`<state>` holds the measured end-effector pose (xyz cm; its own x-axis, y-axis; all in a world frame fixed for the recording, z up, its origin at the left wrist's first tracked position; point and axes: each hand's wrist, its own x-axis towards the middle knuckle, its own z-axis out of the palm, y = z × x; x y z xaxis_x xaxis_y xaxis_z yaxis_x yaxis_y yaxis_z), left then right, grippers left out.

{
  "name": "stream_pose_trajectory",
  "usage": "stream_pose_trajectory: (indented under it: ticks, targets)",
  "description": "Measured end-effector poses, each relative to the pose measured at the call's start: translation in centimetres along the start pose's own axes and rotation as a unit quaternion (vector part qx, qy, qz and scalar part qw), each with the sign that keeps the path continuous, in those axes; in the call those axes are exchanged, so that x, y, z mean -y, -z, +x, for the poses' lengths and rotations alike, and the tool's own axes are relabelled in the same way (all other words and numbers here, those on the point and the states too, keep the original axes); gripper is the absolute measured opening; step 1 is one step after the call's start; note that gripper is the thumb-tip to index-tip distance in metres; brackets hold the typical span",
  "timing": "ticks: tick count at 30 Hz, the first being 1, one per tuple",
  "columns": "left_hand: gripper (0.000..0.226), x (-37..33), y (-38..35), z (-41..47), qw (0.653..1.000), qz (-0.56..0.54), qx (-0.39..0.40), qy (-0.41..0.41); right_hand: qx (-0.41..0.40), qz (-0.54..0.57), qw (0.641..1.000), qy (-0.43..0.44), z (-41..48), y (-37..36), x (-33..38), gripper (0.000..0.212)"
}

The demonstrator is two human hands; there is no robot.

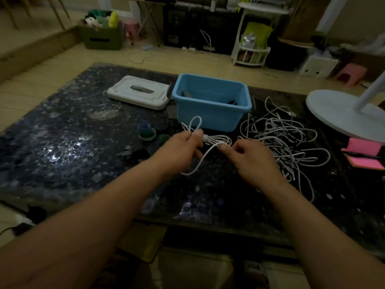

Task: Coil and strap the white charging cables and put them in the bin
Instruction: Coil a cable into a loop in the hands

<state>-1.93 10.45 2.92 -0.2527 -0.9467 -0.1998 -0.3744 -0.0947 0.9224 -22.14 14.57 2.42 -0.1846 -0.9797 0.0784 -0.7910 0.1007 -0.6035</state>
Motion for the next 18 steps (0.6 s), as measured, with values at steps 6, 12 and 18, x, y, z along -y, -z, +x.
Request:
stream_pose_trajectory:
  ticks: [6, 12, 18]
  targets:
    - [0.059, -0.3, -0.4, -1.1, 0.988, 0.060, 0.142, -0.021, 0.102, 0.142, 0.984, -0.026, 0.6, 1.2, 0.6, 0.021]
    - [0.053, 0.8, -1.2, -1.3, 0.975, 0.088, 0.194, -0.061, 0.059, 0.219, 0.973, 0.036, 0.5, 1.5, 0.5, 0.012]
    - [0.034, 0.5, -2.1, -1.4, 0.979, -0.028, 0.201, 0.011, 0.035, 0.243, 0.969, 0.025, 0.3, 1.2, 0.5, 0.007]
